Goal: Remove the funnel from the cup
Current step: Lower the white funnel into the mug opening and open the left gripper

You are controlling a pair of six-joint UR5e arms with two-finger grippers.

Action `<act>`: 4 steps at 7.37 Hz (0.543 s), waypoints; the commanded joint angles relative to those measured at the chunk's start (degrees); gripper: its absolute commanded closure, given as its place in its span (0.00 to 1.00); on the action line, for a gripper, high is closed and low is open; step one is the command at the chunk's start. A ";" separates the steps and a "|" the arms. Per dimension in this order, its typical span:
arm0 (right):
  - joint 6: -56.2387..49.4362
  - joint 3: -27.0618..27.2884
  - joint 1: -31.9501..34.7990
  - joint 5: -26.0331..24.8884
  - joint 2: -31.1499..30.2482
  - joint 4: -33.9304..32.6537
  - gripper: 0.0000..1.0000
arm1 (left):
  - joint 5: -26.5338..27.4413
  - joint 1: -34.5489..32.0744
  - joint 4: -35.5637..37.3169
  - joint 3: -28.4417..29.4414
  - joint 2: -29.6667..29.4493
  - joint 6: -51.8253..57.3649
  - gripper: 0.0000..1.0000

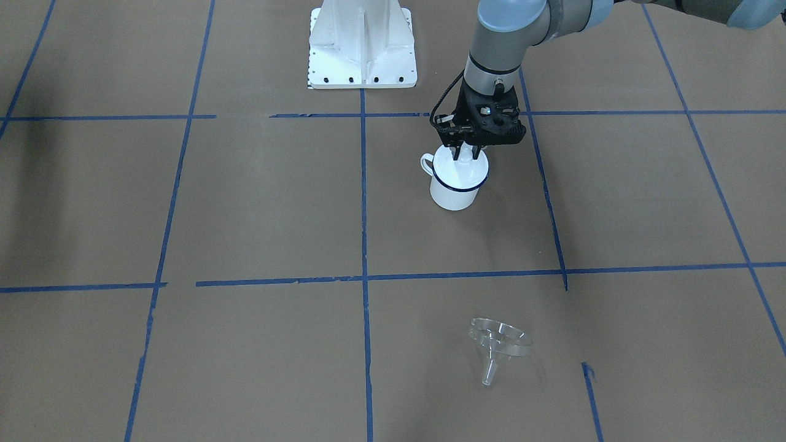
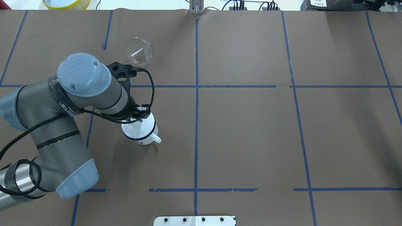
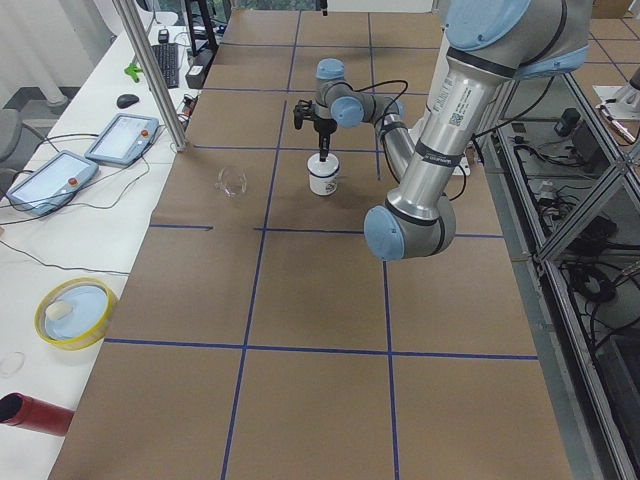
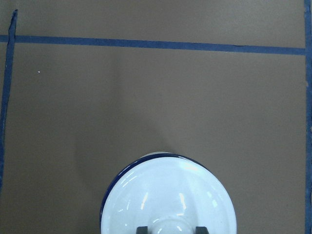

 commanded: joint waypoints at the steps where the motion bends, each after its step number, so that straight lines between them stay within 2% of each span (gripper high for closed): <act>1: 0.00 0.08 0.00 0.00 -0.01 0.02 0.00 | 0.00 0.00 -0.03 0.04 -0.04 0.00 1.00; 2: 0.00 0.08 0.00 0.00 -0.01 0.02 0.00 | 0.00 0.00 -0.03 0.04 0.05 0.00 1.00; 4: 0.00 -0.01 0.00 0.00 -0.01 -0.07 0.00 | 0.52 0.00 -0.03 0.04 0.05 0.00 0.63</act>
